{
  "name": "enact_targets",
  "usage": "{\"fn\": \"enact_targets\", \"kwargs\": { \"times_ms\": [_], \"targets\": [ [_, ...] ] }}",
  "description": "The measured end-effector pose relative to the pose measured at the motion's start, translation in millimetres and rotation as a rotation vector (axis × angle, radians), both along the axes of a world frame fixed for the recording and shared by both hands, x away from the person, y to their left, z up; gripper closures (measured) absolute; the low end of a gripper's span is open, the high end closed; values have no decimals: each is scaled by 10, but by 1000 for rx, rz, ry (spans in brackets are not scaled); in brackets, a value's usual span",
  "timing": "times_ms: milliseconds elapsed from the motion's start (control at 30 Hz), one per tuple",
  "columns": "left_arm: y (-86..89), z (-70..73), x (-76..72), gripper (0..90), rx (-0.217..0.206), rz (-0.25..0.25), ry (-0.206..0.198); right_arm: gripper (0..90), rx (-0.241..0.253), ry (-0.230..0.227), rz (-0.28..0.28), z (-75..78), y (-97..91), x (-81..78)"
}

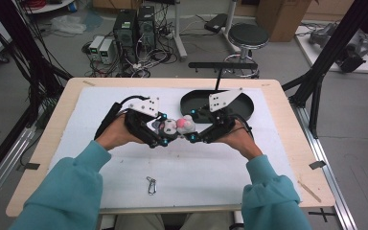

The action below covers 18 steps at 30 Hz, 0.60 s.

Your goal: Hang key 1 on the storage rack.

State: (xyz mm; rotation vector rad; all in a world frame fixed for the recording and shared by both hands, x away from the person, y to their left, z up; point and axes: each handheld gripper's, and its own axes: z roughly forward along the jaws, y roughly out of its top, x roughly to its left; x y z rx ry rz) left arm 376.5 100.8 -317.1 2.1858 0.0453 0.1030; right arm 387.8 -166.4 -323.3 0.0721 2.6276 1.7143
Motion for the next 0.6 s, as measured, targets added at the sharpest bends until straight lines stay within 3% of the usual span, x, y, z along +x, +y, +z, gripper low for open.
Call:
{"fn": "enact_targets", "kwargs": {
  "times_ms": [133,367,600],
  "targets": [
    [-2,-5,0,360,6,5,-7,485,-8,11,14,5,15,5],
    [-6,-17,10,353,9,3,-1,554,-13,23,16,5,12,10],
    [-4,-27,27,336,4,2,8,558,-8,25,13,8,9,8]
  ]
}}
